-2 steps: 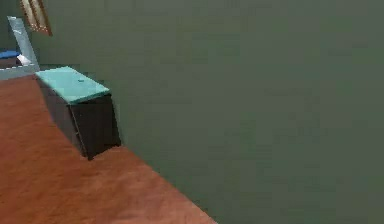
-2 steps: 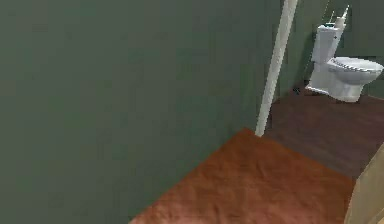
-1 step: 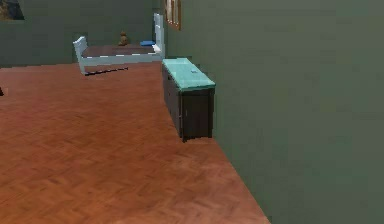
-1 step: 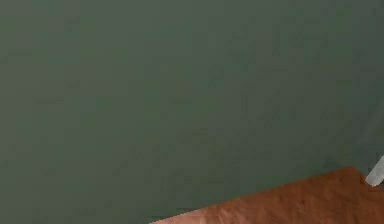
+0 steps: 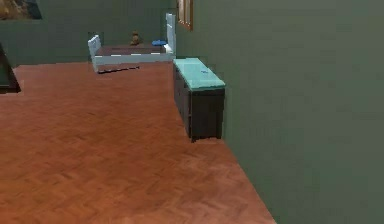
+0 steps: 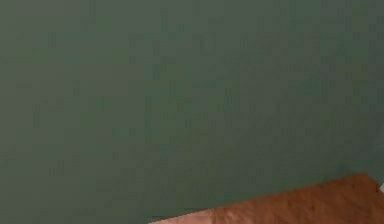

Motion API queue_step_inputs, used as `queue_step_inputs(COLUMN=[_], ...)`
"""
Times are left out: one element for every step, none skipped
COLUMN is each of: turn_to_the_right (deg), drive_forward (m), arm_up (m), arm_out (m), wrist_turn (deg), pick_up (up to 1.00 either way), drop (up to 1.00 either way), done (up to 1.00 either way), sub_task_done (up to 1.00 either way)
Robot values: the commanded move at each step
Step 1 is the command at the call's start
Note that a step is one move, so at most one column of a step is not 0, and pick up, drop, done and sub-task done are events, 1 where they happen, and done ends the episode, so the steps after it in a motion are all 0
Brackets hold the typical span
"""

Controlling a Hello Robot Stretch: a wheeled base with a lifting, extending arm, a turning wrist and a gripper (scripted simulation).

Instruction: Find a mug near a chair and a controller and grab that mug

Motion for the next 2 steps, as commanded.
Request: queue_step_inputs(turn_to_the_right=[0.0, -30.0], drive_forward=[0.05, 0.00], arm_up=[0.00, 0.00], arm_out=[0.00, 0.00], wrist_turn=[0.0, 0.0], pick_up=[0.00, 0.00], drop=[0.00, 0.00], done=[0.00, 0.00], sub_task_done=[0.00, 0.00])
